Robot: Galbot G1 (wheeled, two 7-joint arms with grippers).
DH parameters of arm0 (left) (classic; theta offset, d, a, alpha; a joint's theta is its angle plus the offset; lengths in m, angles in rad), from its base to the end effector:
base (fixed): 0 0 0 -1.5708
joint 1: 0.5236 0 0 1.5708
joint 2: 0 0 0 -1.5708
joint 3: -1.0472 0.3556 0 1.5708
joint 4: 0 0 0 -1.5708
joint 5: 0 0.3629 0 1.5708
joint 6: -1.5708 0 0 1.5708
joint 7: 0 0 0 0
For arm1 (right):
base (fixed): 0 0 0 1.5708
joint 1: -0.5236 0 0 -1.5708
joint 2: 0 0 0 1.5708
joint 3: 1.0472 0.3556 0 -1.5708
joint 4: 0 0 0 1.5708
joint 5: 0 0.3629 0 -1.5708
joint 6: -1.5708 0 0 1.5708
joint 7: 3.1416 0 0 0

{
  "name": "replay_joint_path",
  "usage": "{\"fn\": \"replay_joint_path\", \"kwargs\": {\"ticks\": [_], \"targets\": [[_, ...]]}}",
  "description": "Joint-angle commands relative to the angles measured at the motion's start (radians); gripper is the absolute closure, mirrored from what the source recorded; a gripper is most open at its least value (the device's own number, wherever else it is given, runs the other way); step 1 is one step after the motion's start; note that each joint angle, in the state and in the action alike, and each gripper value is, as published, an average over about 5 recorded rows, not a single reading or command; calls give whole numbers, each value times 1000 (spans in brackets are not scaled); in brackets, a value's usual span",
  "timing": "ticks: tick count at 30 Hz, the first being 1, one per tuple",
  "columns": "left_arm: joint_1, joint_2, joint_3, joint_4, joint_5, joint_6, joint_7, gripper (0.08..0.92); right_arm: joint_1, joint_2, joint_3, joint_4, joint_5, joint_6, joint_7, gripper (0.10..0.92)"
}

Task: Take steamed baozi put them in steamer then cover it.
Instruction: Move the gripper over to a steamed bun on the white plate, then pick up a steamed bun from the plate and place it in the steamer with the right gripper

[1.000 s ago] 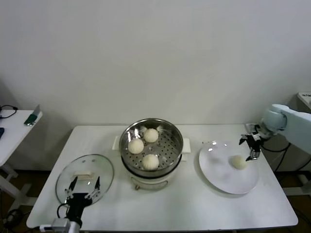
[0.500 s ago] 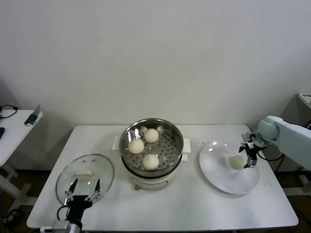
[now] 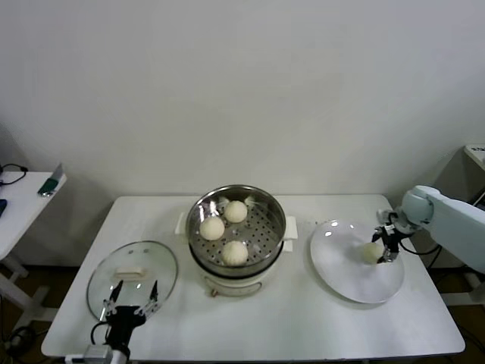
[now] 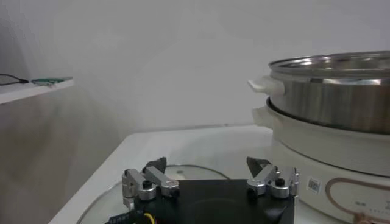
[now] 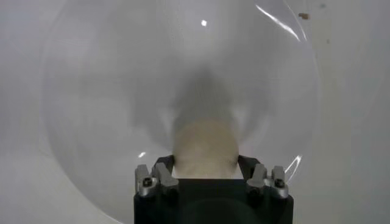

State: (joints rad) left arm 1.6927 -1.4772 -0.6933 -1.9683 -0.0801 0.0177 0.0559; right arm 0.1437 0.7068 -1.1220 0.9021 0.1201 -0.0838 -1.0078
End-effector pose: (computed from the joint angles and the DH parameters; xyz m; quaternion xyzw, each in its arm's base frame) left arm 0.1378 0.0764 -0.3653 0.0276 -0.9908 -0.0389 0.1270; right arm 0.5428 -0.2571 -0.2396 0.4598 -0.5575 0.4997 0.4776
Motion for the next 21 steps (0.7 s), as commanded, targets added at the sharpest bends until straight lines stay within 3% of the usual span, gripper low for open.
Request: {"fn": "replay_joint_path", "kwargs": {"ticks": [1,9,15,21], "targets": [[1,1,-2,-4,-1,-1,0,177,29,1,-8,9,14,3,-16,337],[-6,1,-2,-4,-1,1,0,177,322,-36,-229,124,170,1,-34,367],[-12,3,0,-7,0,4,1,177,705,-13,-485,332,411,-50,-31,372],[-17,8,2,-9,-2,5,1,177,902,87,-551,532,618,-140,11,372]]}}
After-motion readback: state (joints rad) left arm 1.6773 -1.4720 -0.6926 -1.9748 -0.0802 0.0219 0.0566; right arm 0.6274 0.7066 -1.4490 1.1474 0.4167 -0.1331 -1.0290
